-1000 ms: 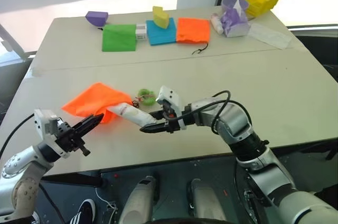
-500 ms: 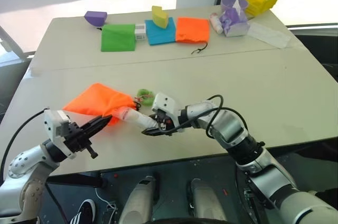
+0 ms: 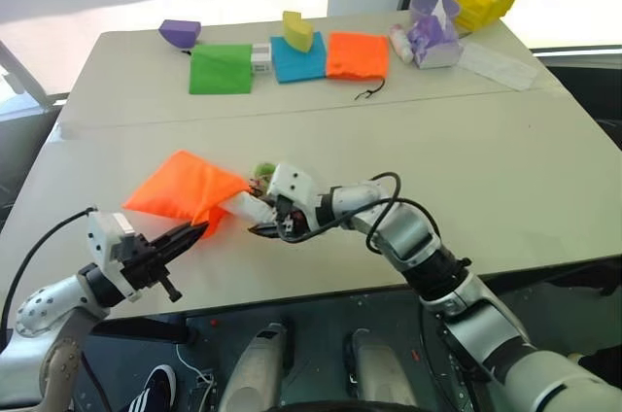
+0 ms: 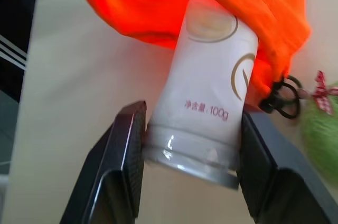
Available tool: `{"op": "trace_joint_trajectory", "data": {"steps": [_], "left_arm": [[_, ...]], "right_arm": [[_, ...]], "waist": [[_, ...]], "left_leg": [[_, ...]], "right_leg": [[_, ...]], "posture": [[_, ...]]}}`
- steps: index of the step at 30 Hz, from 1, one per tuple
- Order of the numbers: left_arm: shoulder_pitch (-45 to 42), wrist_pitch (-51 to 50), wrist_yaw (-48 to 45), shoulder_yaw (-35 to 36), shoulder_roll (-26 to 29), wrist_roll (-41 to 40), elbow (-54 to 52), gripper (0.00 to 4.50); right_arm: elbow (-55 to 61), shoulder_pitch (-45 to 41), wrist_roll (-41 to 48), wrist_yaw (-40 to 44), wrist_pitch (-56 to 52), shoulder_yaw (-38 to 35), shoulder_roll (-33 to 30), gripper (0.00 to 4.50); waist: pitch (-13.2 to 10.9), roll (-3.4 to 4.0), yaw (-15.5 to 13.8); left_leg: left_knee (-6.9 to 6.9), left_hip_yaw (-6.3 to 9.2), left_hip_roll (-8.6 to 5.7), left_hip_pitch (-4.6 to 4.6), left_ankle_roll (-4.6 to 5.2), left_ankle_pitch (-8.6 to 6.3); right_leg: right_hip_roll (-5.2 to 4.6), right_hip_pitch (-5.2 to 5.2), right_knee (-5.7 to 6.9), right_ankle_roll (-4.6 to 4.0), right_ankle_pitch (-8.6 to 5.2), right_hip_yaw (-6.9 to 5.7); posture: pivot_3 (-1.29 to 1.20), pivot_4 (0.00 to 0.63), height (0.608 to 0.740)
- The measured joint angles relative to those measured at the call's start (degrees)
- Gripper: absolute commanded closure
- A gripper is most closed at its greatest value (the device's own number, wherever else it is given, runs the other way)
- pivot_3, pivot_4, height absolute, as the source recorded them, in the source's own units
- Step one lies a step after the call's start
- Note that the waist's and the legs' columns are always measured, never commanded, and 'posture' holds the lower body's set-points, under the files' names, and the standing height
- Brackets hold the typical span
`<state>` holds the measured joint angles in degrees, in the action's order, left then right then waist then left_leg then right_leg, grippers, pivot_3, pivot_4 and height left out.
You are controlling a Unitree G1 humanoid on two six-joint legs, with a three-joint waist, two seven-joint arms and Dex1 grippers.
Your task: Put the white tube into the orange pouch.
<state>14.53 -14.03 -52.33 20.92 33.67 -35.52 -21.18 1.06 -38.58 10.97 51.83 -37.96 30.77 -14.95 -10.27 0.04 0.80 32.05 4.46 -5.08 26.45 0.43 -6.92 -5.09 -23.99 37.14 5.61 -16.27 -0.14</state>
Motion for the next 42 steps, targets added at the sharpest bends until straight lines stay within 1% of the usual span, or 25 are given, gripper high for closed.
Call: {"op": "trace_joint_trajectory", "data": {"steps": [2,6,11,18,23,25,29,33,37,42], "left_arm": [[0.27,0.2,-0.02,-0.01,0.0,0.05,0.0,4.5],[0.38,0.95,-0.28,-0.61,0.01,0.11,-0.43,4.5],[0.76,1.86,-1.15,-1.79,0.33,1.28,-0.46,4.5],[1.75,4.01,-2.48,-2.41,1.32,3.89,-0.53,4.5],[3.14,5.27,-2.87,-3.81,1.49,5.14,-1.47,4.5],[3.6,5.91,-3.01,-3.91,1.89,5.72,-1.49,4.5],[3.65,6.5,-3.56,-4.53,2.24,6.38,-1.53,4.5],[3.57,7.01,-3.87,-4.66,2.36,6.76,-1.53,4.5],[3.85,8.34,-4.99,-6.14,3.84,8.68,-1.53,4.5],[4.41,8.54,-4.98,-6.62,3.83,8.82,-1.51,4.5]], "right_arm": [[0.29,0.73,-0.28,1.35,-0.46,1.58,-0.76,2.7],[-3.27,-0.15,-3.2,-0.97,1.11,2.23,0.94,2.7],[-5.32,-1.3,-2.31,-1.54,0.82,0.86,7.26,2.7],[-10.37,-3.14,-4.1,-1.39,2.89,1.83,9.58,2.7],[-14.75,-5.51,-8.88,-2.17,6.87,3.52,9.25,2.7],[-15.18,-5.4,-8.92,-1.6,7.15,3.56,9.58,2.7],[-15.38,-5.44,-8.71,-0.31,7.29,3.76,11.98,2.7],[-16.59,-5.58,-11.16,0.21,9.72,6.29,12.55,2.7],[-18.79,-6.52,-12.84,-0.53,11.23,6.51,14.83,2.7],[-21.65,-6.52,-14.23,-2.25,13.58,6.47,17.04,2.7]], "waist": [[0.0,0.0,0.14],[0.0,0.0,0.5],[0.0,0.0,0.39],[0.0,-0.01,0.24],[0.0,-0.01,0.36],[0.0,0.0,0.34],[0.0,0.0,0.45],[0.0,0.0,0.37],[0.0,0.0,0.38],[0.0,0.0,0.42]], "left_leg": [[0.0,0.0,0.01,0.0,0.0,0.0],[0.0,0.01,0.03,-0.03,-0.01,0.0],[-0.01,0.03,0.04,-0.03,-0.03,0.02],[-0.01,0.01,0.03,-0.03,-0.08,0.05],[-0.03,0.01,0.03,-0.04,-0.11,0.06],[-0.04,0.01,0.03,-0.04,-0.11,0.07],[-0.06,0.01,0.04,-0.04,-0.12,0.07],[-0.06,0.01,0.04,-0.04,-0.14,0.08],[-0.07,0.01,0.04,-0.06,-0.19,0.11],[-0.09,0.01,0.05,-0.07,-0.21,0.12]], "right_leg": [[0.0,-0.01,0.0,0.0,0.0,0.0],[0.02,-0.06,0.08,-0.05,0.03,0.02],[0.07,-0.09,0.12,-0.05,0.03,0.02],[0.07,-0.11,0.17,-0.06,0.04,0.02],[0.09,-0.14,0.21,-0.07,0.04,0.02],[0.09,-0.16,0.22,-0.07,0.04,0.03],[0.14,-0.21,0.26,-0.07,0.04,0.06],[0.14,-0.21,0.28,-0.07,0.05,0.06],[0.15,-0.25,0.39,-0.1,0.06,0.07],[0.23,-0.35,0.52,-0.1,0.06,0.15]], "posture": [[0.0,0.15,0.74],[0.0,0.15,0.74],[0.0,0.15,0.74],[0.0,0.15,0.74],[0.0,0.15,0.74],[0.0,0.15,0.74],[0.0,0.15,0.74],[0.0,0.15,0.74],[0.0,0.15,0.74],[0.0,0.15,0.74]]}}
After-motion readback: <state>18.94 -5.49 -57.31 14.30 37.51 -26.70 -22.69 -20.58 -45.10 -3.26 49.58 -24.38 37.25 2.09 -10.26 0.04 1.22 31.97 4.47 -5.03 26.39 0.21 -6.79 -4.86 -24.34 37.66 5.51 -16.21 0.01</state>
